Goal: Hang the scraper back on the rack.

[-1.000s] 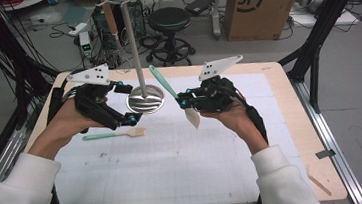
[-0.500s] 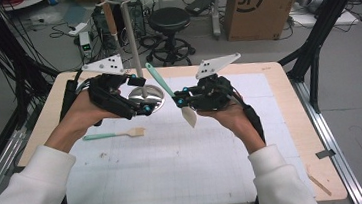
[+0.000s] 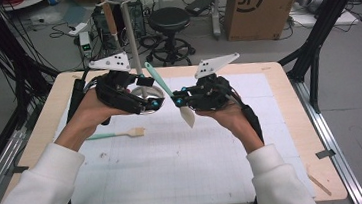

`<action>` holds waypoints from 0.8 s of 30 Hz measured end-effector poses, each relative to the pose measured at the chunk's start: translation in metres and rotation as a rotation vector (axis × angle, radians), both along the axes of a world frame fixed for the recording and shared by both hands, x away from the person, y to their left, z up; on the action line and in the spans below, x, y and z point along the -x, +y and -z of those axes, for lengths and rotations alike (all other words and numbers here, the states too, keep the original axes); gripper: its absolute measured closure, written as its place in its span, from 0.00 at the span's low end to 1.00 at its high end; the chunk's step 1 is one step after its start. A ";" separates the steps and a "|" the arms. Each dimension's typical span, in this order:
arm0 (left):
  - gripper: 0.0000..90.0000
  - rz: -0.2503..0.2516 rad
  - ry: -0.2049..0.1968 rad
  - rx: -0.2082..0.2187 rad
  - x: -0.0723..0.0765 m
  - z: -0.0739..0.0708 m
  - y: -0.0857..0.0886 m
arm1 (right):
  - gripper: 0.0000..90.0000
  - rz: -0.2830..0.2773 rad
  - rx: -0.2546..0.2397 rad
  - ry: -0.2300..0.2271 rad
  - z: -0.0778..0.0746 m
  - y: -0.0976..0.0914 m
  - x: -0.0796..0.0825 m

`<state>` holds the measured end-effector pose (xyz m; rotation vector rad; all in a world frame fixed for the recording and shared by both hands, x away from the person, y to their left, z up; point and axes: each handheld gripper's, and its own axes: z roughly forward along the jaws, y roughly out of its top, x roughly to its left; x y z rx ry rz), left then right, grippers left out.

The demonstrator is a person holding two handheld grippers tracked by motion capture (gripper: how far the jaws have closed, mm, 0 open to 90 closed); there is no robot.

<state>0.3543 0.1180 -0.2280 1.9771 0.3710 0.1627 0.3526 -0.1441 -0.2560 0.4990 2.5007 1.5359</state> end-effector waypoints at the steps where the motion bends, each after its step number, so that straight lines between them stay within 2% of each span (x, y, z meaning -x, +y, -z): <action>1: 0.25 0.000 0.002 0.002 0.000 -0.001 -0.002 | 0.89 -0.002 -0.001 -0.002 0.000 0.001 0.000; 6: 0.31 -0.004 0.006 -0.001 0.000 -0.003 -0.006 | 0.89 -0.004 -0.007 -0.001 0.000 0.003 0.000; 8: 0.33 -0.008 0.010 0.015 -0.001 -0.003 -0.007 | 0.89 0.003 -0.009 -0.011 -0.001 0.003 0.000; 9: 0.36 -0.006 0.014 0.016 -0.001 -0.004 -0.007 | 0.89 -0.001 -0.010 0.003 -0.001 0.003 0.000; 11: 0.39 -0.008 0.021 0.024 -0.001 -0.004 -0.008 | 0.89 0.001 -0.012 0.001 -0.001 0.003 0.000; 13: 0.42 -0.003 0.022 0.010 -0.001 -0.004 -0.008 | 0.89 0.005 -0.014 0.000 -0.001 0.003 0.000; 21: 0.58 -0.015 0.019 0.008 -0.002 -0.006 -0.010 | 0.89 0.006 -0.016 0.005 -0.001 0.004 0.000; 24: 0.59 -0.024 0.017 0.003 -0.002 -0.006 -0.011 | 0.89 0.007 -0.012 -0.004 -0.001 0.005 0.000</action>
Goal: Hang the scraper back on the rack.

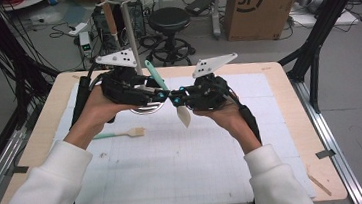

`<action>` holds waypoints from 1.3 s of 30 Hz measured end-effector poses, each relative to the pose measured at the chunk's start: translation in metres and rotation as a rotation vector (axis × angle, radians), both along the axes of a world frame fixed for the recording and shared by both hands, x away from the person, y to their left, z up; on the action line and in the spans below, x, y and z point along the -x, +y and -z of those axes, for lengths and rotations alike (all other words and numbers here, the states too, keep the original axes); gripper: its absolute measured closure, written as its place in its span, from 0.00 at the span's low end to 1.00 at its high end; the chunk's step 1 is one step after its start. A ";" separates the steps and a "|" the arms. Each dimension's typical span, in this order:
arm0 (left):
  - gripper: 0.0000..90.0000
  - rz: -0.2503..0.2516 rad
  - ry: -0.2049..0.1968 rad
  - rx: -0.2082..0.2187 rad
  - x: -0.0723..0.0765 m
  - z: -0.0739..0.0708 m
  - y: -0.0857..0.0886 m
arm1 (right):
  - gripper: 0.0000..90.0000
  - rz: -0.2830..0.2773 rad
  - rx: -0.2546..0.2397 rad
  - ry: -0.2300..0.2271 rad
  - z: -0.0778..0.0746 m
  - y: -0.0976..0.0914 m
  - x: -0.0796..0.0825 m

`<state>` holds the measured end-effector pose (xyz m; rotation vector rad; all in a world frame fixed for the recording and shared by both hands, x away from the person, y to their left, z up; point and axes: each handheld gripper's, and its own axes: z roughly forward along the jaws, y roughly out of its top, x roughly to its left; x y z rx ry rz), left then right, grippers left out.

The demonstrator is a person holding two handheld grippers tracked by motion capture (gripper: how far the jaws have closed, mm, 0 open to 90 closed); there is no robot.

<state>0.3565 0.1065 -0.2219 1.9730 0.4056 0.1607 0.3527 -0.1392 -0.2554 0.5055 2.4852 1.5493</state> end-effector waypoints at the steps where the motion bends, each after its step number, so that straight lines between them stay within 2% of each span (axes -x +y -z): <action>1: 0.60 -0.004 0.001 0.000 0.000 0.000 0.000 | 0.89 0.005 -0.001 -0.003 0.000 0.000 0.000; 10: 0.75 -0.032 0.002 -0.007 -0.002 -0.001 0.000 | 0.89 0.005 0.001 0.004 0.000 0.005 0.000; 12: 0.77 -0.035 0.005 -0.006 -0.002 -0.001 0.000 | 0.89 0.011 0.000 -0.005 0.000 0.006 0.000; 13: 0.78 -0.039 0.004 -0.004 -0.002 -0.001 0.001 | 0.89 0.009 -0.001 0.016 0.000 0.007 0.001; 15: 0.81 -0.045 0.002 -0.007 -0.002 -0.001 0.001 | 0.89 0.011 -0.004 0.006 0.000 0.008 0.001; 17: 0.83 -0.047 0.002 -0.010 -0.002 -0.001 0.002 | 0.89 0.015 -0.003 0.020 0.000 0.009 0.001; 19: 0.84 -0.050 0.010 -0.007 -0.003 -0.001 0.002 | 0.89 0.018 -0.004 0.015 0.000 0.011 0.001; 22: 0.88 -0.032 0.026 0.007 -0.003 -0.002 0.002 | 0.89 0.017 -0.004 0.015 0.000 0.014 0.001; 23: 0.91 -0.025 0.024 -0.001 -0.003 -0.002 0.001 | 0.90 0.014 0.002 0.008 0.000 0.015 0.001; 27: 0.93 0.006 0.008 -0.023 -0.003 -0.002 0.001 | 0.90 0.003 -0.002 0.025 0.002 0.018 0.001; 31: 0.93 0.043 0.000 -0.021 -0.003 -0.003 0.004 | 0.88 -0.025 -0.023 0.038 0.003 0.017 0.001; 32: 0.93 0.045 -0.007 -0.028 -0.003 -0.003 0.004 | 0.85 -0.036 -0.035 0.052 0.003 0.016 0.002; 35: 0.93 0.065 -0.014 -0.052 -0.003 -0.003 0.007 | 0.76 -0.056 -0.057 0.042 0.002 0.012 0.002; 39: 0.93 0.090 -0.031 -0.056 -0.003 -0.005 0.013 | 0.52 -0.086 -0.072 0.075 0.003 0.003 0.005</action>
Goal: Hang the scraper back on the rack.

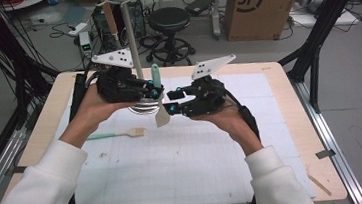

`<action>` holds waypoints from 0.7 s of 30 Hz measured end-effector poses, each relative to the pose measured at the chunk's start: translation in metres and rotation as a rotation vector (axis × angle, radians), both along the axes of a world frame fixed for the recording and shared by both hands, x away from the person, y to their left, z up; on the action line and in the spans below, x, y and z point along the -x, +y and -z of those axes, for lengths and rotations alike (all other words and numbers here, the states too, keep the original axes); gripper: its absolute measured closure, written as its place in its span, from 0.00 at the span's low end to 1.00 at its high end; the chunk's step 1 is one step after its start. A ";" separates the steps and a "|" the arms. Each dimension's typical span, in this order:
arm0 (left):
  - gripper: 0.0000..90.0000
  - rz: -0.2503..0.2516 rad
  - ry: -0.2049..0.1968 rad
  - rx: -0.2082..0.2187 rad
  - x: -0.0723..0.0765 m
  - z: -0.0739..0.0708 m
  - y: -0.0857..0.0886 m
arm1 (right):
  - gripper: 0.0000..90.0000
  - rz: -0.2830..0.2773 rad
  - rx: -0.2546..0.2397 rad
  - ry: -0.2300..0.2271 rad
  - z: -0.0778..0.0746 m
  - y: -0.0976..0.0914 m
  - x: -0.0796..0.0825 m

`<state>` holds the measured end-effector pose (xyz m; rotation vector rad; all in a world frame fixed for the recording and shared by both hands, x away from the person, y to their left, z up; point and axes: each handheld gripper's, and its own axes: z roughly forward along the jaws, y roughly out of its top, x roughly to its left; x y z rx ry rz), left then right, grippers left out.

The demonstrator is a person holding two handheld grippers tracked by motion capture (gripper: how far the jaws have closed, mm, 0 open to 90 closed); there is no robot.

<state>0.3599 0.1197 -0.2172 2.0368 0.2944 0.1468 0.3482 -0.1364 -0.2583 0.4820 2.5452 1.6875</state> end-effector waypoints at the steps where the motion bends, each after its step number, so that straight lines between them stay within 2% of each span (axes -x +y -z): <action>1: 0.93 0.001 -0.008 -0.009 0.000 0.000 0.001 | 0.46 0.002 -0.002 0.005 0.001 -0.004 0.001; 4: 0.93 0.010 -0.020 -0.040 0.000 -0.002 0.007 | 0.19 0.013 0.007 0.024 0.003 -0.013 0.003; 7: 0.93 0.019 -0.025 -0.047 0.000 -0.004 0.013 | 0.00 0.013 0.013 0.024 0.007 -0.022 0.006; 8: 0.93 0.021 -0.025 -0.048 0.000 -0.005 0.017 | 0.00 0.009 0.006 0.032 0.008 -0.025 0.006; 10: 0.93 0.025 -0.028 -0.051 0.000 -0.007 0.023 | 0.00 0.001 0.017 0.008 0.010 -0.032 0.010; 15: 0.93 0.021 -0.038 -0.070 -0.003 -0.012 0.040 | 0.00 0.015 0.017 -0.003 0.014 -0.051 0.016; 17: 0.93 0.016 -0.030 -0.064 -0.005 -0.015 0.046 | 0.00 0.029 0.045 -0.009 0.016 -0.058 0.019; 21: 0.93 0.024 -0.028 -0.071 -0.010 -0.022 0.055 | 0.00 0.056 0.041 -0.017 0.022 -0.073 0.023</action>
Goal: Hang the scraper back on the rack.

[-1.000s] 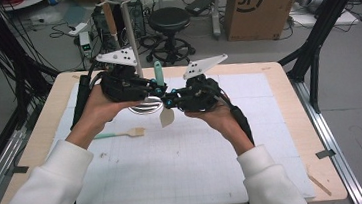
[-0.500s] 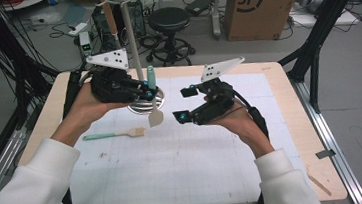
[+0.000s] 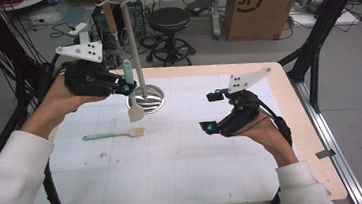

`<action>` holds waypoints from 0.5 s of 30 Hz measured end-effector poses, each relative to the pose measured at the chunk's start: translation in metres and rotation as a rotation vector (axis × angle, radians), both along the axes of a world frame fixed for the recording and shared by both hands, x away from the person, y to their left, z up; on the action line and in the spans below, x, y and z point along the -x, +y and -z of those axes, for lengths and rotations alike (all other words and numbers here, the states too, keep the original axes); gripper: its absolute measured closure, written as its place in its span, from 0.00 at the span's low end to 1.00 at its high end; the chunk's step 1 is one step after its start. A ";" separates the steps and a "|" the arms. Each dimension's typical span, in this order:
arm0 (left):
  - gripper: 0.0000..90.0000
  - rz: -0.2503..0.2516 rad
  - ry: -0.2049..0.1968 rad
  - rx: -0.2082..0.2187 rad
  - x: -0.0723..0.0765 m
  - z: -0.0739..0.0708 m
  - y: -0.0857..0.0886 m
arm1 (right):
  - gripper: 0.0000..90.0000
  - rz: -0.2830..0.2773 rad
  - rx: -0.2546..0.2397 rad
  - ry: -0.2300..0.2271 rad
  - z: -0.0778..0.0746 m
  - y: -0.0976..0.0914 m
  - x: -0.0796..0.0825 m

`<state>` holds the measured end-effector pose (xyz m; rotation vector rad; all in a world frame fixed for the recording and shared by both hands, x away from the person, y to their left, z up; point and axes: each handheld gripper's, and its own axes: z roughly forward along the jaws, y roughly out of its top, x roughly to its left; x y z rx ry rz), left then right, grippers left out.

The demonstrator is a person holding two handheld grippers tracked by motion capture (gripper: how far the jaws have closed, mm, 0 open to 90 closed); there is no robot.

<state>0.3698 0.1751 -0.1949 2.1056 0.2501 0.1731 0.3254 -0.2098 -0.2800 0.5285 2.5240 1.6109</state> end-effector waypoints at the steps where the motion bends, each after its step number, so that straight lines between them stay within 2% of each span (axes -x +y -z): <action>1: 0.93 0.001 -0.002 -0.005 -0.002 -0.002 0.002 | 0.00 0.004 -0.006 -0.001 0.002 -0.004 0.001; 6: 0.93 0.016 -0.008 -0.014 -0.009 -0.011 0.009 | 0.00 0.045 -0.013 -0.011 0.010 -0.022 0.004; 8: 0.93 0.023 -0.008 -0.018 -0.013 -0.015 0.011 | 0.00 0.056 0.001 -0.018 0.013 -0.028 0.004; 15: 0.93 0.026 0.018 -0.024 -0.024 -0.024 0.014 | 0.00 0.086 0.020 -0.008 0.024 -0.043 0.005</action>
